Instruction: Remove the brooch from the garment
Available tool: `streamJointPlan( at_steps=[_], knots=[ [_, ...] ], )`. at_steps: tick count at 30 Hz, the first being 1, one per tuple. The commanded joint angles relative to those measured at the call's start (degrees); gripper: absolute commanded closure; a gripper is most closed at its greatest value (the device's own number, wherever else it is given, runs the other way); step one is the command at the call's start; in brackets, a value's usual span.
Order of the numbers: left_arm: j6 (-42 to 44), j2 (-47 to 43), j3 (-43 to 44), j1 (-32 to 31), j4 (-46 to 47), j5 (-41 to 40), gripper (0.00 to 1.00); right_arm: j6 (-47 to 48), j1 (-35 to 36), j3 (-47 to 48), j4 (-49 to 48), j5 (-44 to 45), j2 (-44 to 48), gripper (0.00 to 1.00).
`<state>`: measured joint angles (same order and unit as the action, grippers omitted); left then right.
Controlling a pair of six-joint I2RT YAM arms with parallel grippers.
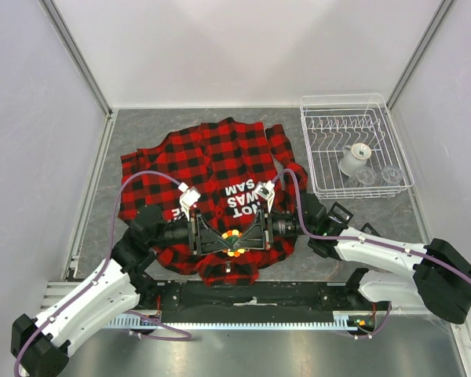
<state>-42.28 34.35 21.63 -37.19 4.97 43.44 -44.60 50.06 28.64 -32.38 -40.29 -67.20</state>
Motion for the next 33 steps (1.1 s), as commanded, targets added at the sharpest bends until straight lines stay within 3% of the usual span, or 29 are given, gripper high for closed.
streamJointPlan(
  at_steps=[1, 5, 11, 14, 25, 28, 29, 31, 33],
  knots=[
    [-3.5, -1.2, 0.3, -1.1, 6.1, 6.5, 0.57, 2.5, -0.1, 2.5, -1.0, 5.9, -0.9, 1.0],
    [-3.8, -1.0, 0.2, -1.1, 6.1, 6.9, 0.54, 3.0, -0.1, 2.7, -0.2, 5.9, -0.7, 1.0],
    [1.8, -5.8, 4.0, -1.0, -6.7, 1.2, 0.47, 5.3, -0.1, 2.6, 2.4, 5.1, 0.5, 1.0],
    [1.8, -6.7, 4.0, -1.0, -7.6, -0.1, 0.48, 6.6, -0.1, 2.5, 2.0, 2.0, 1.1, 1.0],
    [-0.8, -6.0, 2.4, -1.0, -2.0, -0.7, 0.69, 10.3, -0.1, 3.7, 5.7, -2.7, 2.6, 1.0],
    [-0.4, -5.1, 2.6, -1.0, -1.5, -0.6, 0.82, 10.5, -0.1, 3.8, 6.5, -3.1, 2.7, 1.0],
    [-0.3, -4.7, 2.7, -1.0, -1.5, -0.5, 0.9, 10.1, -0.1, 3.9, 6.6, -3.4, 2.7, 1.0],
    [-0.1, -4.2, 3.0, -1.0, -1.2, -0.5, 0.98, 9.7, -0.1, 3.8, 6.5, -3.8, 2.7, 0.97],
    [-0.1, -4.2, 2.7, -1.0, -0.4, -0.6, 0.98, 9.4, -0.1, 3.7, 6.6, -4.1, 2.8, 0.89]
  ],
)
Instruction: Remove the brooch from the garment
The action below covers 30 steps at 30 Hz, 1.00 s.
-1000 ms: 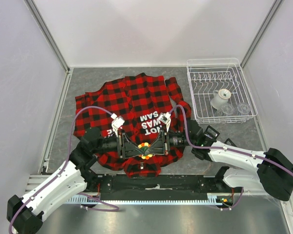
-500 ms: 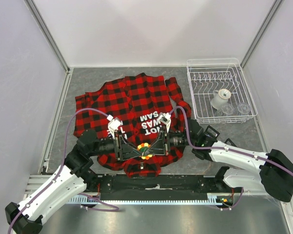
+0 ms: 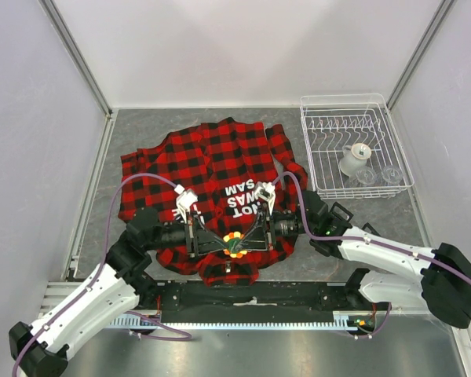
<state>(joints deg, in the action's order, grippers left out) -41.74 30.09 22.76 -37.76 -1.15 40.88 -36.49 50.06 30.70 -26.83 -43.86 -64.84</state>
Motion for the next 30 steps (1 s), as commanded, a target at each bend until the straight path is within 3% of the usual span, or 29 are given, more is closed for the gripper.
streamJointPlan(
  at_steps=[1, 3, 9, 25, 30],
  knots=[
    [-0.5, 0.0, 1.5, -0.5, 5.7, 1.6, 0.98, 1.2, -0.1, 1.6, 1.3, -0.5, 0.6, 0.85],
    [-0.1, -0.6, 1.6, -0.5, 5.1, 1.0, 0.98, 1.2, -0.1, 1.5, 2.1, -0.5, 1.0, 0.73],
    [0.8, -2.5, 1.7, -0.4, 3.2, 0.2, 0.98, 2.0, -0.1, 0.8, 4.8, -0.1, 3.0, 0.57],
    [0.4, -1.4, 1.1, -0.4, 4.0, 0.3, 0.98, 1.9, -0.3, 1.0, 6.4, 3.5, 8.2, 0.57],
    [0.3, -1.3, 1.1, -0.4, 4.2, 0.5, 0.98, 1.7, -0.3, 1.0, 6.6, 3.5, 8.1, 0.71]
  ],
)
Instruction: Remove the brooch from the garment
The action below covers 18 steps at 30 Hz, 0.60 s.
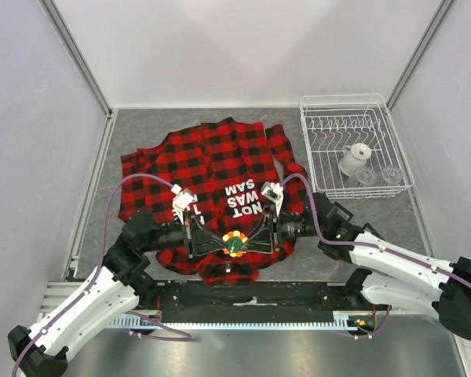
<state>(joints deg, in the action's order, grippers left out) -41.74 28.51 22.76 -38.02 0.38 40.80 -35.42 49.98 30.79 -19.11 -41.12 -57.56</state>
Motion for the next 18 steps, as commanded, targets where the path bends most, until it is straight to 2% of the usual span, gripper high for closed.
streamJointPlan(
  at_steps=[1, 2, 3, 4, 8, 9, 10, 12, 13, 14, 16, 17, 18],
  knots=[
    [0.4, 0.3, 1.1, -0.1, 2.7, 0.6, 0.98, 0.7, -0.3, 0.9, -0.7, 1.4, 0.9, 0.75],
    [0.3, 0.3, 1.1, -0.1, 2.8, 0.8, 0.98, 0.7, -0.2, 1.1, -0.1, 1.9, 0.9, 0.88],
    [0.3, 0.4, 1.0, -0.1, 2.8, 0.8, 0.98, 1.0, -0.2, 1.2, 0.5, 2.3, 0.7, 0.96],
    [0.3, 0.4, 1.1, -0.1, 2.6, 0.5, 0.98, 1.4, -0.2, 1.6, 2.0, 2.8, 0.7, 1.0],
    [0.6, 0.4, 1.7, -0.1, 1.6, -0.8, 0.98, 3.4, -0.2, 2.7, 9.4, 8.2, 2.5, 1.0],
    [0.8, 0.5, 2.1, -0.1, 0.9, -1.6, 0.94, 3.9, -0.2, 3.0, 11.4, 10.4, 3.1, 1.0],
    [1.2, 0.7, 2.6, -0.1, 0.0, -2.8, 0.76, 4.2, -0.3, 3.7, 15.8, 12.6, 3.9, 1.0],
    [3.2, 0.8, 5.2, -0.1, -7.2, -7.6, 0.55, 5.2, -0.2, 4.6, 21.0, 20.0, 5.5, 1.0],
    [4.1, 0.8, 7.0, -0.1, -9.1, -9.2, 0.36, 5.5, -0.3, 5.7, 25.9, 21.9, 5.9, 1.0],
    [5.6, 0.7, 8.0, -0.1, -13.1, -12.5, 0.28, 5.4, -0.3, 6.2, 28.5, 27.5, 6.6, 1.0],
    [7.1, 0.7, 9.7, -0.1, -16.0, -15.0, 0.17, 5.0, -0.6, 7.4, 35.8, 33.2, 7.1, 1.0],
    [8.1, 0.6, 11.3, -0.1, -17.1, -16.6, 0.15, 4.5, -0.7, 7.7, 38.2, 36.2, 7.3, 1.0],
    [8.6, 0.5, 11.9, -0.1, -18.3, -17.2, 0.15, 3.1, -0.7, 8.1, 40.6, 42.9, 7.4, 1.0]
  ],
)
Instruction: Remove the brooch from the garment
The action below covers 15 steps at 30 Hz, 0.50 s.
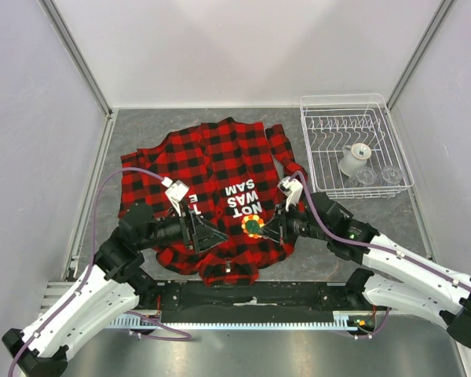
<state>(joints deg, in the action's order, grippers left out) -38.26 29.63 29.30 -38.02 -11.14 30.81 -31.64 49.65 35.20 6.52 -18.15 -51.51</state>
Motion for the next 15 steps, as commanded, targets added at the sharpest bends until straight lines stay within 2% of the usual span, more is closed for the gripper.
streamJointPlan(
  at_steps=[1, 3, 7, 11, 15],
  knots=[
    [5.4, -0.9, 5.7, -0.1, -7.1, -7.5, 0.14, -1.3, -0.5, 4.7, 20.1, 23.0, 1.1, 1.0],
    [6.2, -1.3, 6.6, -0.1, -7.3, -8.0, 0.14, -4.1, -0.9, 5.8, 25.0, 32.2, 0.5, 1.0],
    [8.1, -0.5, 8.4, -0.1, -7.4, -8.0, 0.13, -11.2, -1.4, 11.4, 41.2, 46.9, -3.4, 1.0],
    [10.0, 1.0, 9.1, -0.1, -6.2, -6.6, 0.13, -20.9, -1.5, 17.2, 56.4, 56.1, -13.1, 1.0],
    [11.3, 1.7, 8.9, -0.1, -4.2, -4.6, 0.13, -27.8, -1.7, 18.9, 66.6, 59.5, -18.0, 1.0]
  ],
)
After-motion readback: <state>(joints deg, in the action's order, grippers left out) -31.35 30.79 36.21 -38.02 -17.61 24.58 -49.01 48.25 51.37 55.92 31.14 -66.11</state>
